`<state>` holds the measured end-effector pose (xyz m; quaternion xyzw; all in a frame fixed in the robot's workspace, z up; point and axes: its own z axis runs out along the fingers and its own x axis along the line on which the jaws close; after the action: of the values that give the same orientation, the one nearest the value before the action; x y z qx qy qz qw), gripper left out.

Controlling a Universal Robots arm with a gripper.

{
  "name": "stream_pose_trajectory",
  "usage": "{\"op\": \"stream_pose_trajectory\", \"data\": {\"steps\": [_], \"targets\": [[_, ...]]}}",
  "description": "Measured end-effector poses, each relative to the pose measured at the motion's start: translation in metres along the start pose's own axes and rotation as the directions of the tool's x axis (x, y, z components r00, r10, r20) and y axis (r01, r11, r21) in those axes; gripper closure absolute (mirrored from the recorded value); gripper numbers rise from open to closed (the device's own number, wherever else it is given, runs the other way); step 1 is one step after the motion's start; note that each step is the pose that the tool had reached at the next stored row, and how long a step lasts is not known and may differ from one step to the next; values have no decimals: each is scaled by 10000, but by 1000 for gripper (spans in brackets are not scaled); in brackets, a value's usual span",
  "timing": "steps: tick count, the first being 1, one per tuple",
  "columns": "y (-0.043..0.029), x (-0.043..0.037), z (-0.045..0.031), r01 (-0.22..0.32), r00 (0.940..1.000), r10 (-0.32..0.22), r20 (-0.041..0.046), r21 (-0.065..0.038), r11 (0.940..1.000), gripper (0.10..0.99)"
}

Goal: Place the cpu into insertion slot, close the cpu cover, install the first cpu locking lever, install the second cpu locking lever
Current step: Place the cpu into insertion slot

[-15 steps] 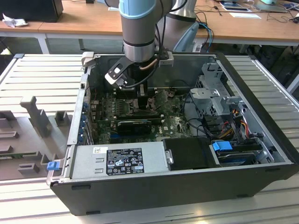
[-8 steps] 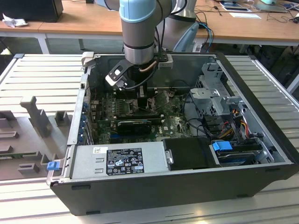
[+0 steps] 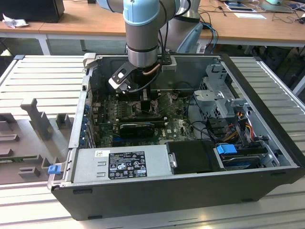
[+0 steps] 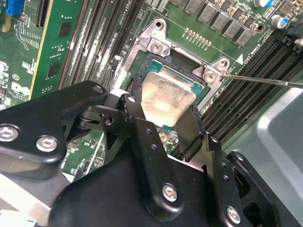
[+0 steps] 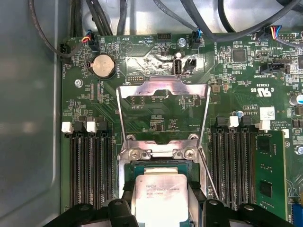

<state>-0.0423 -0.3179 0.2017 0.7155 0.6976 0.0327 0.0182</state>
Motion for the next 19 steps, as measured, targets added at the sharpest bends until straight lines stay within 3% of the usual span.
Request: {"op": "stream_pose_trajectory", "data": {"steps": [7,9,11,17,19], "targets": [[1,1,1,-3,10000,3,-2,-1,10000,557],[1,1,2,-8,10000,8,-6,-2,10000,482],[1,1,-3,-23,10000,23,-9,-1,10000,482],[6,2,-79,-36,10000,36,-17,1,10000,494],[8,3,-102,-35,10000,35,-17,7,10000,745]]}}
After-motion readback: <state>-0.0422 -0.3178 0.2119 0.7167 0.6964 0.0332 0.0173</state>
